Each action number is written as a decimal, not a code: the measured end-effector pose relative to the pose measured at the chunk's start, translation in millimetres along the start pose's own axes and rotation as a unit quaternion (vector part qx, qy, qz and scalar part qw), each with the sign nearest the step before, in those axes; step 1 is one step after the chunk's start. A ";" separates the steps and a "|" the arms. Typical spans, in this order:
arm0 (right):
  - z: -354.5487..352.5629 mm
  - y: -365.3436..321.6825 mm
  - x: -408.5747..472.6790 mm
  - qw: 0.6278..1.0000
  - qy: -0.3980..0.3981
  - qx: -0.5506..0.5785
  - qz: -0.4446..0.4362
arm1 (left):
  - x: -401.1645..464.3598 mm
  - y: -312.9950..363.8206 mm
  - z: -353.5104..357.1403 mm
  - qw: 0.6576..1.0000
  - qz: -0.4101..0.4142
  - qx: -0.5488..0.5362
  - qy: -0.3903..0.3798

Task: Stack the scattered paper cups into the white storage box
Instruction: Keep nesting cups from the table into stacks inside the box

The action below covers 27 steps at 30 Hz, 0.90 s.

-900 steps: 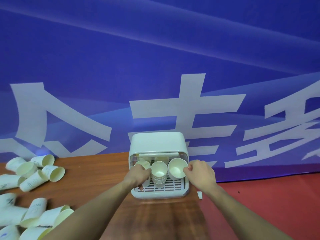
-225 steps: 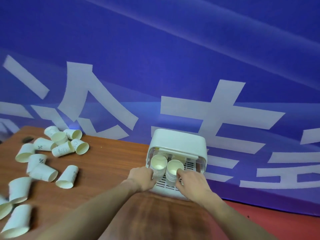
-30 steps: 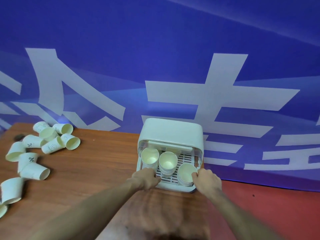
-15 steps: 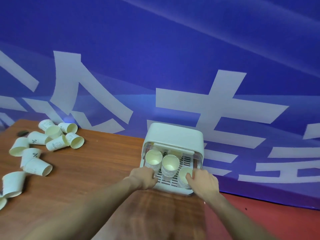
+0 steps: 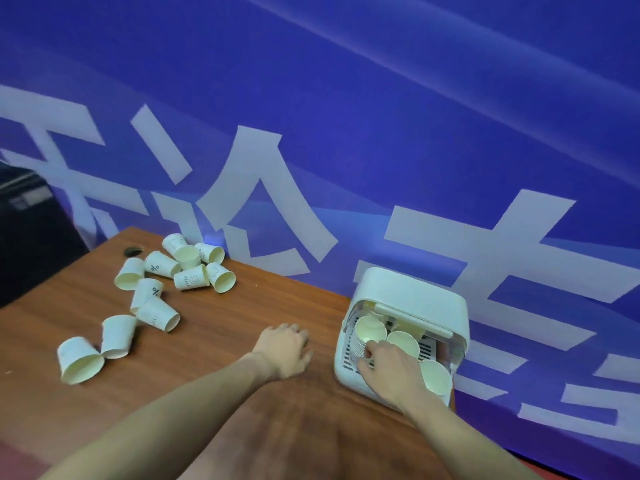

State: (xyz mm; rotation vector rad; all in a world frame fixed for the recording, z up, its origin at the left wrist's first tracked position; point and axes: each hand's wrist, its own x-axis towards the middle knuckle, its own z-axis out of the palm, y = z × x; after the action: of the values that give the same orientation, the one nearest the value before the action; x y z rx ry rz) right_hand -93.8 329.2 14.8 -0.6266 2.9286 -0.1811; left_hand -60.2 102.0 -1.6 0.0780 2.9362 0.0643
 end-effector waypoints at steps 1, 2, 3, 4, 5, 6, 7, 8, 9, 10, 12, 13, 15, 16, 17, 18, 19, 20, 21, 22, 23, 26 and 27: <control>0.0 -11.5 5.3 1.000 -0.003 -0.004 -0.008 | -6.0 -12.1 -0.8 1.000 -0.008 -0.003 -0.004; -0.3 -25.2 11.5 1.000 -0.004 -0.007 -0.019 | -13.1 -26.4 -1.4 1.000 -0.020 -0.008 -0.008; -0.2 -37.6 17.4 0.999 -0.003 -0.009 -0.031 | -19.7 -39.4 -2.2 0.999 -0.032 -0.013 -0.012; -0.2 -49.0 22.7 0.999 -0.002 -0.010 -0.044 | -25.5 -51.3 -2.6 0.999 -0.044 -0.019 -0.014; 0.5 -63.9 29.0 0.998 -0.002 -0.015 -0.060 | -33.2 -66.5 -2.7 0.998 -0.057 -0.027 -0.015; 1.2 -76.9 34.1 0.997 -0.004 -0.022 -0.072 | -39.8 -79.7 -2.5 0.997 -0.070 -0.034 -0.020; 2.5 -92.9 39.7 0.996 -0.005 -0.032 -0.086 | -48.2 -95.1 -2.1 0.995 -0.084 -0.044 -0.023; 4.1 -107.5 44.5 0.994 -0.009 -0.040 -0.097 | -55.8 -109.3 -1.6 0.994 -0.096 -0.048 -0.026; 5.5 -120.2 48.2 0.993 -0.014 -0.045 -0.107 | -62.3 -121.5 -0.2 0.993 -0.108 -0.048 -0.028; 7.3 -136.2 52.5 0.991 -0.021 -0.048 -0.120 | -70.6 -136.3 1.7 0.991 -0.121 -0.047 -0.028; 11.7 -165.0 60.3 0.988 -0.032 -0.051 -0.142 | -85.9 -162.3 5.9 0.988 -0.144 -0.044 -0.031; 13.5 -178.3 63.9 0.986 -0.036 -0.051 -0.154 | -92.8 -174.2 7.7 0.986 -0.156 -0.043 -0.033; 16.0 -203.5 71.6 0.982 -0.041 -0.057 -0.178 | -105.0 -197.0 11.5 0.983 -0.178 -0.040 -0.032; 17.3 -215.5 75.7 0.979 -0.044 -0.060 -0.188 | -110.7 -207.9 13.4 0.981 -0.189 -0.039 -0.032; 19.1 -228.8 81.0 0.977 -0.048 -0.062 -0.198 | -117.1 -219.7 15.4 0.978 -0.202 -0.042 -0.032; 20.6 -240.7 86.2 0.975 -0.051 -0.062 -0.207 | -123.0 -230.2 16.9 0.975 -0.215 -0.043 -0.033; 21.5 -251.0 90.8 0.973 -0.056 -0.063 -0.214 | -128.3 -239.3 18.4 0.972 -0.228 -0.043 -0.032; 23.5 -263.7 96.9 0.970 -0.062 -0.064 -0.224 | -135.0 -250.1 20.9 0.968 -0.243 -0.044 -0.032; 25.6 -274.9 102.6 0.968 -0.070 -0.065 -0.231 | -140.6 -259.7 23.9 0.965 -0.256 -0.046 -0.034; 29.3 -287.9 108.8 0.966 -0.077 -0.068 -0.239 | -147.6 -270.3 28.4 0.961 -0.270 -0.049 -0.036; 32.7 -299.8 114.1 0.963 -0.085 -0.070 -0.245 | -153.7 -280.1 33.3 0.956 -0.284 -0.052 -0.039; 46.5 -335.8 127.9 0.955 -0.103 -0.070 -0.269 | -168.0 -309.9 49.7 0.943 -0.324 -0.063 -0.047; 52.8 -348.3 132.2 0.952 -0.110 -0.070 -0.278 | -171.3 -319.6 55.6 0.939 -0.334 -0.069 -0.052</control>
State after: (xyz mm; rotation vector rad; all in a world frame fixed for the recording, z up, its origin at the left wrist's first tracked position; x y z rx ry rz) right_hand -66.3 -45.7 -0.9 -1.3866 2.4956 0.0416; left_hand 103.3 -224.4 -37.2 -0.8973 2.6777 0.1532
